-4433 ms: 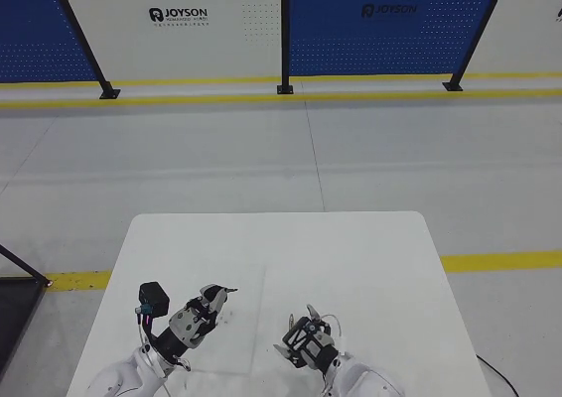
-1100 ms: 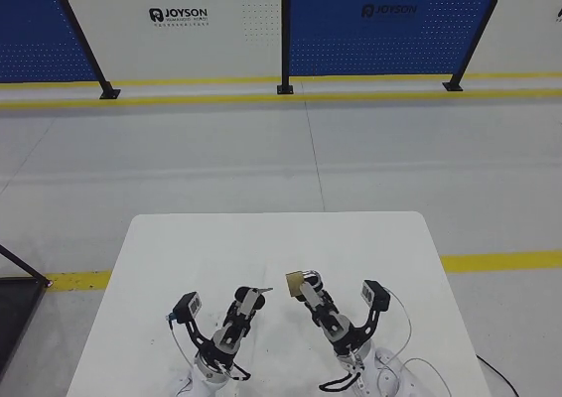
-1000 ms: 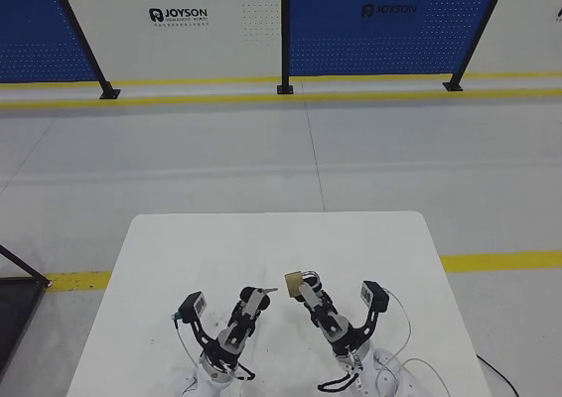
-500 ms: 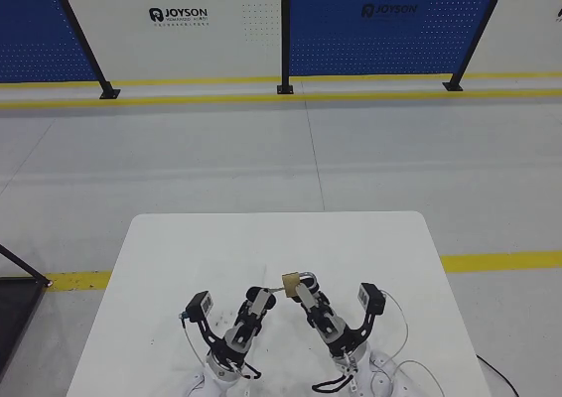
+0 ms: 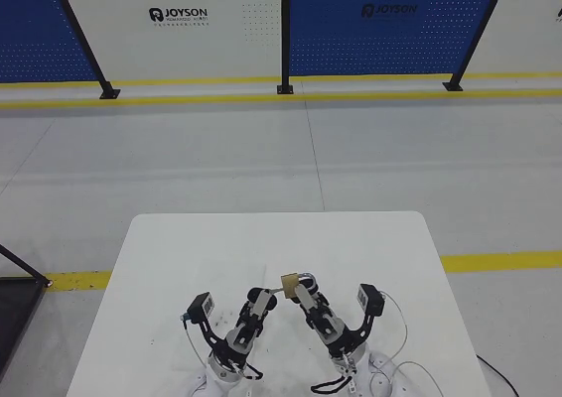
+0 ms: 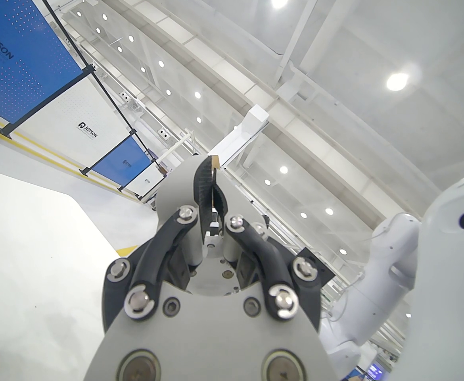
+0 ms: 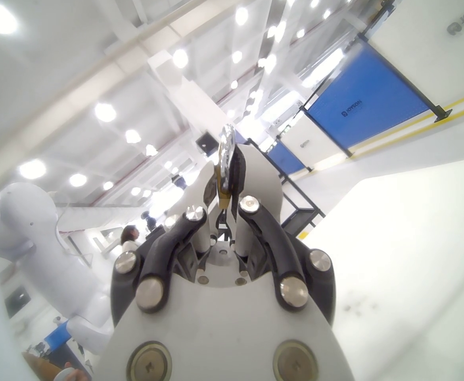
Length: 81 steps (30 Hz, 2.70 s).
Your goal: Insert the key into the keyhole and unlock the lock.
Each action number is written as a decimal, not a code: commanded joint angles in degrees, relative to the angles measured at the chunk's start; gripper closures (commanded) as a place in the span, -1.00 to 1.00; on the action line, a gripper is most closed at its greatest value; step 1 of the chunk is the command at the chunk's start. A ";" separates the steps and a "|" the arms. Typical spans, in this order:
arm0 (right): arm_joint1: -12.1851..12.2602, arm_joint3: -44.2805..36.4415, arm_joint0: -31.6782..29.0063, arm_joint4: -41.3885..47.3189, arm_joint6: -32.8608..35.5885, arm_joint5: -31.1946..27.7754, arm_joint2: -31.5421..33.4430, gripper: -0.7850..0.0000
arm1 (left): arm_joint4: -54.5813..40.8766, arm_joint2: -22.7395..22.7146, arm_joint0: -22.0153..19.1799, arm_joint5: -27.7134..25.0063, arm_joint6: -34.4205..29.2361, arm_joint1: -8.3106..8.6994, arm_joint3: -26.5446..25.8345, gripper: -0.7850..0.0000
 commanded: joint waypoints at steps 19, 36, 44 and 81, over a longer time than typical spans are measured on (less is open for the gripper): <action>-0.66 -0.45 -0.75 -5.88 -2.13 2.14 -0.08 1.00 | 3.20 0.17 -0.24 0.03 1.34 -1.00 1.49 0.03; -0.31 -0.85 -1.35 -4.59 0.09 1.03 1.83 1.00 | 3.92 -1.22 0.54 0.00 1.19 -0.85 1.15 0.30; 0.05 -1.59 -1.71 -2.86 3.46 1.05 2.52 1.00 | 3.63 -0.73 0.08 0.00 0.26 -0.30 1.51 0.40; 0.97 -5.02 -3.87 -0.60 10.25 4.68 4.28 1.00 | 27.94 -1.54 -0.55 8.36 15.28 -1.15 3.31 1.00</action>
